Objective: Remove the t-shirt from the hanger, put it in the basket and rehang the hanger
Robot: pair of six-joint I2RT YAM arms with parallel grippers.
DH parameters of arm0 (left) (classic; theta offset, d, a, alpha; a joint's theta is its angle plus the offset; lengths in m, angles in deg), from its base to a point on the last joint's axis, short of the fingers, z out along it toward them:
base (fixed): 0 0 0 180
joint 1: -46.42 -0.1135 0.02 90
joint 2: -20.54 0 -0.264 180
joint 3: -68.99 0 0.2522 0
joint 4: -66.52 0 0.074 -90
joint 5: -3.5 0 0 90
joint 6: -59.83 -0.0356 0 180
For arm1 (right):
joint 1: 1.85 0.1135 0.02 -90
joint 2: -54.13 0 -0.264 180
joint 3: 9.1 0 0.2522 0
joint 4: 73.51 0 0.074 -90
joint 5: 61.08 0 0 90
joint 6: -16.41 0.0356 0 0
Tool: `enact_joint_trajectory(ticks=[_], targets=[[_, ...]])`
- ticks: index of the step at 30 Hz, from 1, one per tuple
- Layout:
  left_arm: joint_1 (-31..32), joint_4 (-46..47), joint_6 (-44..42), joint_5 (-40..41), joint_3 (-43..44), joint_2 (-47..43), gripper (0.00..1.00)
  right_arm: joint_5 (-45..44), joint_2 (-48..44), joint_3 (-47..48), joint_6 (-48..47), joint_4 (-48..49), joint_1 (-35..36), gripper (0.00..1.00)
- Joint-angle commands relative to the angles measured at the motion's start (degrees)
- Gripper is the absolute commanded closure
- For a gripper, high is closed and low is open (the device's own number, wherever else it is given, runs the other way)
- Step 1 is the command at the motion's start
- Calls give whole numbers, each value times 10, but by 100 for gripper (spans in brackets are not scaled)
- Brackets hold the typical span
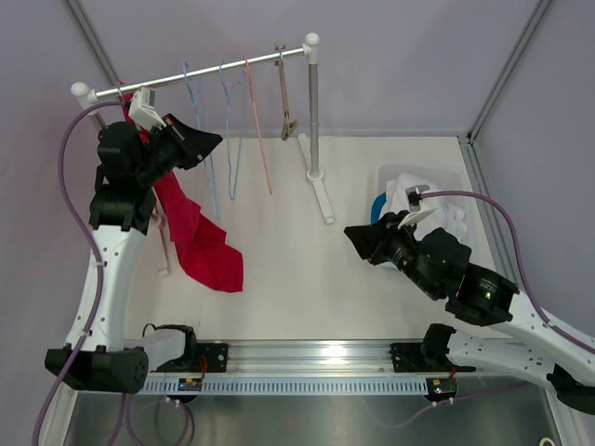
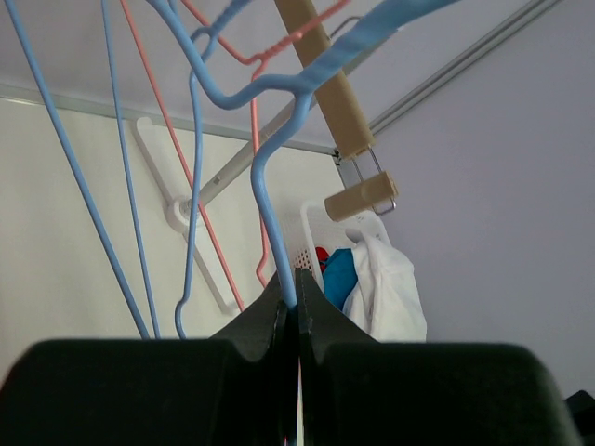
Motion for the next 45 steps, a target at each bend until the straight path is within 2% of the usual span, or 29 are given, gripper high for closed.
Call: enact_joint_trajectory(ticks=[1,11,19,25,26,27,29,30,31,34,38,40,41,45], targets=[[-18,50,35,-57,51,39,100,-6,1,0,-1,3,7,69],[-29,64,64,-52,68,92,100,-3,-8,-15,6,3,9,69],[-31,67,99,-29,14,96,100,3,-9,-21,11,9,9,69],[-31,67,84,-7,-14,78,99,1,-5,-19,12,12,14,69],[-31,67,82,-7,-17,75,95,3,-5,-18,12,13,14,69],[-31,67,80,-7,-21,68,81,1,-4,-16,9,17,15,69],[-31,67,79,-7,-29,59,65,1,-2,-13,8,18,18,67],[-31,67,75,-6,-32,47,56,0,-1,-10,5,19,19,63],[-31,68,74,-1,-35,39,37,0,1,-3,4,19,21,61],[-31,68,65,0,-33,10,12,-1,9,14,-3,19,27,52],[-31,68,67,-20,-21,-32,1,-8,29,36,-16,25,44,40],[-31,68,69,-29,-15,-50,1,-19,41,59,-32,24,62,33],[-31,68,69,-49,-12,-67,1,-33,54,67,-46,25,71,25],[-31,68,76,-107,13,-108,1,-46,100,115,-78,37,95,18]])
